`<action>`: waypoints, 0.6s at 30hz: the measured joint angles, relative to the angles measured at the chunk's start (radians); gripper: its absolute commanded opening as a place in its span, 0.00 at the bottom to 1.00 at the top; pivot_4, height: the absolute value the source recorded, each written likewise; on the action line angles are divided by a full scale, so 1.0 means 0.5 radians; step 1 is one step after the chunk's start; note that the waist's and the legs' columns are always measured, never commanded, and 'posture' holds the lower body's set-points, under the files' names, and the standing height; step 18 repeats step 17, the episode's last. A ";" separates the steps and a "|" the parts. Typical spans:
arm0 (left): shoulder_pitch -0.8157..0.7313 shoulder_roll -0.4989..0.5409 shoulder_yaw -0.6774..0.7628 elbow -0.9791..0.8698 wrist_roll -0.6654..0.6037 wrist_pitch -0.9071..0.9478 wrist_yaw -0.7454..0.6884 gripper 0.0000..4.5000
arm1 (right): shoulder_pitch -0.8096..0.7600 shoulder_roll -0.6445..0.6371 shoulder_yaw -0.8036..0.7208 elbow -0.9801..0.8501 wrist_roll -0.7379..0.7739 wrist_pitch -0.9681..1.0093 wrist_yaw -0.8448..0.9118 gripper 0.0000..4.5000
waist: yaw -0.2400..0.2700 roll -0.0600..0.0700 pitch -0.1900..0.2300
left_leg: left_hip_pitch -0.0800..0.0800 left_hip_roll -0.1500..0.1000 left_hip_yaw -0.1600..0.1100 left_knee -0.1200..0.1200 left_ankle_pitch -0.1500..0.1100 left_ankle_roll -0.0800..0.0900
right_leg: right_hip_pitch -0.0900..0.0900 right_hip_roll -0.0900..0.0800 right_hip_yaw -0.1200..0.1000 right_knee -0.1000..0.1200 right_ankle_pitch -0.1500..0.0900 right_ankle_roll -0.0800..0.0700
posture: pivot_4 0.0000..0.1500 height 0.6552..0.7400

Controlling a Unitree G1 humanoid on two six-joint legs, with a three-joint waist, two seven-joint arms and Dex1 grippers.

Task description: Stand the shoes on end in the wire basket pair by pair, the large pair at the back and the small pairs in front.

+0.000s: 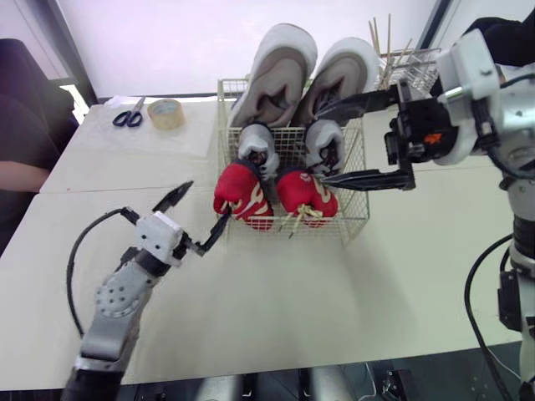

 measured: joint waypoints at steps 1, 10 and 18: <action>0.041 0.059 0.023 -0.043 -0.073 0.108 -0.033 0.99 | 0.020 0.001 -0.005 0.000 -0.002 -0.013 -0.004 1.00 | 0.002 0.000 0.000 | 0.000 0.000 0.000 0.000 0.000 0.000 | 0.000 0.000 0.000 0.000 0.000 -0.001 | 1.00 1.00; 0.136 0.571 0.548 -0.321 -0.676 0.921 -0.251 0.99 | 0.350 -0.164 -0.106 0.036 -0.070 -0.030 -0.032 1.00 | 0.006 0.003 0.002 | 0.000 -0.001 -0.001 -0.001 0.000 0.000 | 0.001 0.000 -0.001 -0.004 -0.001 -0.001 | 1.00 1.00; 0.161 0.806 0.964 -0.282 -0.998 1.298 -0.432 0.99 | 0.705 -0.312 -0.250 0.047 -0.131 -0.003 -0.105 1.00 | 0.004 0.004 0.002 | 0.000 0.001 -0.001 -0.002 0.000 0.000 | 0.002 0.001 -0.001 -0.005 -0.001 -0.002 | 1.00 1.00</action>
